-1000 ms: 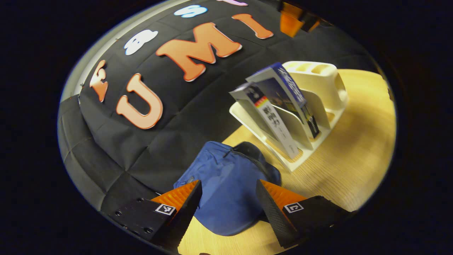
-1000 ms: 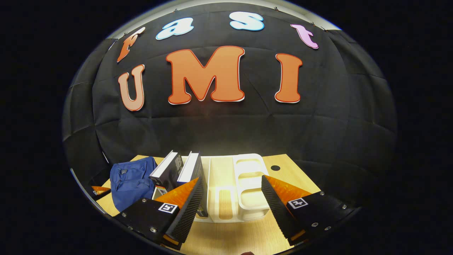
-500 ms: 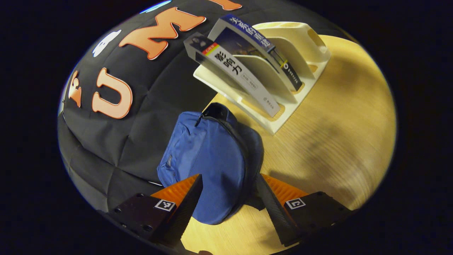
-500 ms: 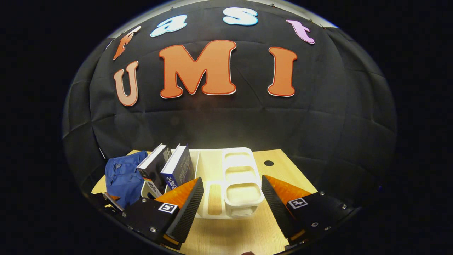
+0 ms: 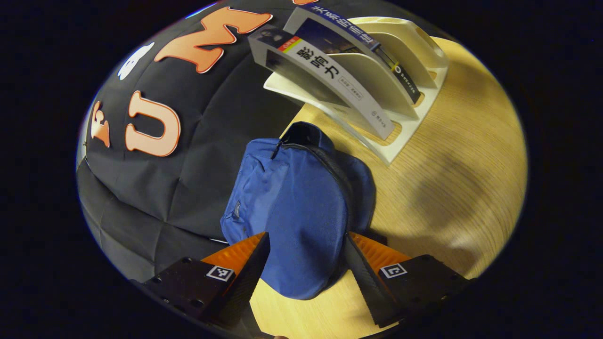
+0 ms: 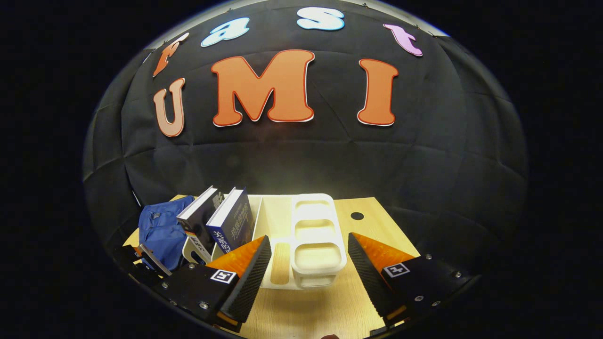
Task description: Open the schoolbag, grab two books from the bookshelf and put them into the schoolbag.
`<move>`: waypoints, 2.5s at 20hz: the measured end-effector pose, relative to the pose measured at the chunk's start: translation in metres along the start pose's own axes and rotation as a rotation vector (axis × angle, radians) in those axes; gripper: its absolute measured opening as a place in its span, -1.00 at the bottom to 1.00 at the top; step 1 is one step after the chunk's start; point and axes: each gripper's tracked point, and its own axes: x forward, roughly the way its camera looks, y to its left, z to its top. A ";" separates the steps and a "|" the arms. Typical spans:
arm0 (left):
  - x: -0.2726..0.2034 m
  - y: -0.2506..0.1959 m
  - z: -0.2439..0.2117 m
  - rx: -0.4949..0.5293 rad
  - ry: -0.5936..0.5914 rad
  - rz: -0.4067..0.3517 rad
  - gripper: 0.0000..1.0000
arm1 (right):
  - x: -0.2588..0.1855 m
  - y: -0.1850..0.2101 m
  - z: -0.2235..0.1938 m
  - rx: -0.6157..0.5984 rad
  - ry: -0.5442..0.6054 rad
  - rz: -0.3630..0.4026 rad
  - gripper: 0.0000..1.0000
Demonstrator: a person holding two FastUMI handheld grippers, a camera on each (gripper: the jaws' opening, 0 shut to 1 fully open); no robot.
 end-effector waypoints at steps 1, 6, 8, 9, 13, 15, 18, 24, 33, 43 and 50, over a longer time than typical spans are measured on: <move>0.001 0.001 0.001 -0.021 0.004 -0.011 0.93 | 0.001 0.001 -0.001 -0.001 0.002 0.005 0.94; 0.010 -0.007 -0.001 -0.050 0.039 -0.045 0.49 | 0.006 0.001 0.000 0.013 0.005 0.018 0.95; 0.010 -0.012 0.003 -0.050 0.038 -0.052 -0.10 | 0.007 -0.004 0.001 0.019 0.005 0.012 0.95; 0.014 -0.016 0.001 -0.049 0.045 -0.058 -0.08 | 0.009 -0.006 0.001 0.023 0.006 0.009 0.95; 0.017 -0.029 -0.003 -0.038 0.074 -0.120 -0.91 | 0.013 -0.011 0.005 0.041 -0.002 0.001 0.95; 0.018 -0.033 -0.005 -0.014 0.089 -0.170 -0.96 | 0.015 -0.009 0.006 0.055 -0.002 0.011 0.94; 0.019 -0.032 -0.005 -0.001 0.094 -0.218 -0.99 | 0.018 -0.006 0.004 0.057 0.005 0.029 0.95; 0.011 -0.020 -0.002 -0.050 0.131 -0.358 -0.99 | 0.021 0.006 0.009 0.055 0.001 0.082 0.95; 0.007 0.009 0.006 -0.054 0.119 -0.581 -0.99 | 0.011 0.035 0.018 0.056 0.003 0.060 0.95; 0.009 0.073 0.009 0.072 -0.032 -0.778 -0.99 | -0.024 0.097 0.011 0.087 -0.002 -0.110 0.95; 0.020 0.136 0.023 0.106 -0.156 -0.760 -0.99 | -0.028 0.147 0.023 0.051 -0.004 -0.125 0.95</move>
